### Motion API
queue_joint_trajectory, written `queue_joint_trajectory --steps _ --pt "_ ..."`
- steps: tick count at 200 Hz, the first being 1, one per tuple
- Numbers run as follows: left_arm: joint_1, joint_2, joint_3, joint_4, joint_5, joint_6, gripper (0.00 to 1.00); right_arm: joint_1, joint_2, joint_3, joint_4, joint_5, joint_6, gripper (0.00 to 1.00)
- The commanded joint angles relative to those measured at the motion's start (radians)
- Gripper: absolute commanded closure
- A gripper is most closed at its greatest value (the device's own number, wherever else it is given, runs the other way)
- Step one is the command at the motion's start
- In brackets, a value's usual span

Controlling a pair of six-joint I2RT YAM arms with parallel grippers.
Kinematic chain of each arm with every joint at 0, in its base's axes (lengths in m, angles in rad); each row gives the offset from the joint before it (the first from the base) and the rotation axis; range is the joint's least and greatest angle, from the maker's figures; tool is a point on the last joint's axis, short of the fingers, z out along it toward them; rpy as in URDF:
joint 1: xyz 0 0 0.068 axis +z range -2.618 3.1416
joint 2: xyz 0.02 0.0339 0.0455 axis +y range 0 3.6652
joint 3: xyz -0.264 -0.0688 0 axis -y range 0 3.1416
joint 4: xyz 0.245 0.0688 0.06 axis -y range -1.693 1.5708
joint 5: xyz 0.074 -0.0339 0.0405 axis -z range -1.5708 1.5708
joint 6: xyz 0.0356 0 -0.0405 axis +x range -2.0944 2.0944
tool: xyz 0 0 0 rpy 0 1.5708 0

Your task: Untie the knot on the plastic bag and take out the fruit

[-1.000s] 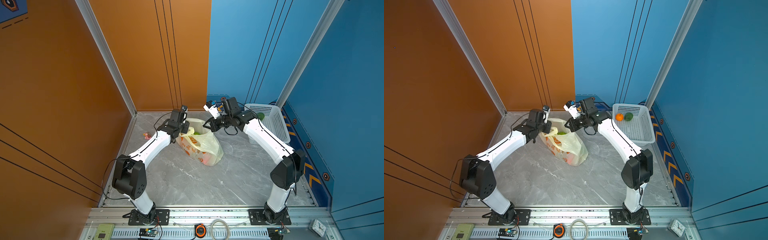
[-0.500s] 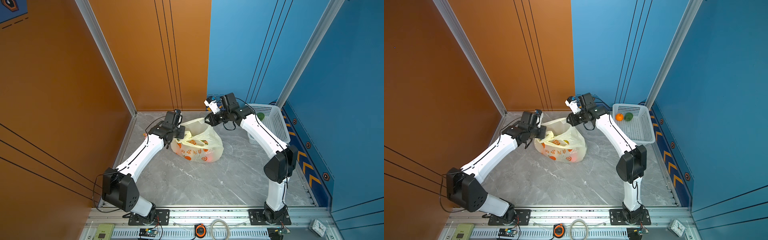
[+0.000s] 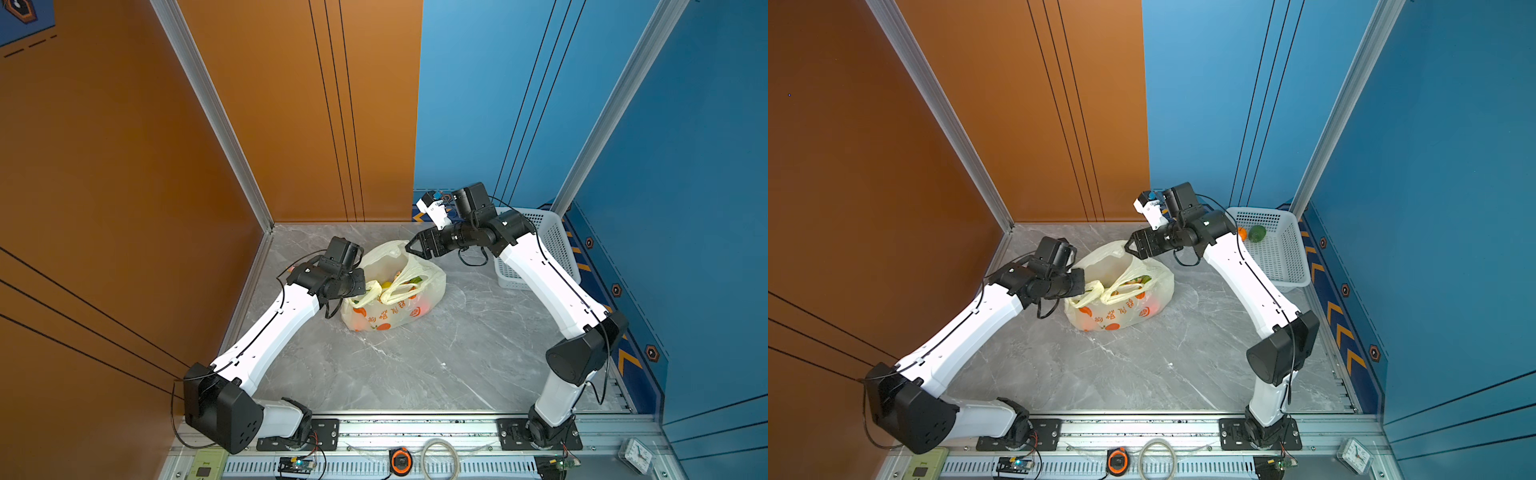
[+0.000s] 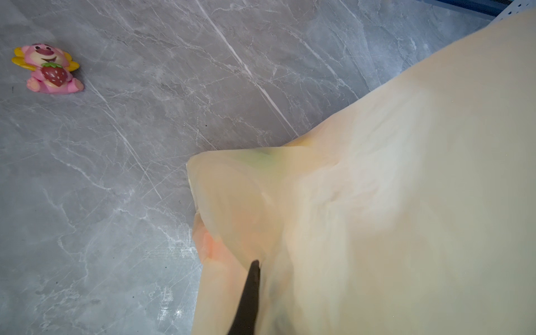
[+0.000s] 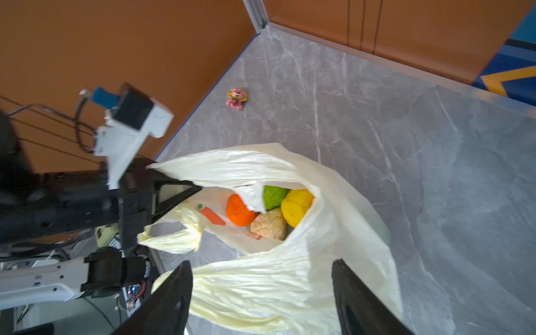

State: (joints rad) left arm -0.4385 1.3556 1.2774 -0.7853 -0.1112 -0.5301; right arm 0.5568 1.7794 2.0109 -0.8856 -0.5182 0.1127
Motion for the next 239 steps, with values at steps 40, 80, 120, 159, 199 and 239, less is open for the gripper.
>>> queue_joint_trajectory --steps 40,80,120,159,199,239 --pt "-0.015 0.019 0.056 -0.028 -0.005 -0.034 1.00 0.109 0.132 0.003 0.012 -0.093 0.068 0.32" --pt "-0.011 0.014 0.056 -0.006 0.018 -0.036 1.00 0.136 0.214 -0.064 0.156 0.064 0.116 0.39" --pt "0.004 0.010 0.047 0.010 0.033 -0.028 1.00 0.138 0.283 -0.075 0.206 0.161 0.138 0.39" --pt "0.048 -0.010 0.021 0.060 0.072 -0.049 1.00 0.166 0.288 -0.164 0.156 0.192 0.081 0.37" --pt "0.079 -0.007 0.015 0.078 0.083 -0.064 1.00 0.219 0.239 -0.247 -0.017 0.215 -0.037 0.33" --pt "0.092 -0.010 0.009 0.084 0.065 -0.080 1.00 0.260 0.121 -0.434 -0.098 0.271 -0.063 0.33"
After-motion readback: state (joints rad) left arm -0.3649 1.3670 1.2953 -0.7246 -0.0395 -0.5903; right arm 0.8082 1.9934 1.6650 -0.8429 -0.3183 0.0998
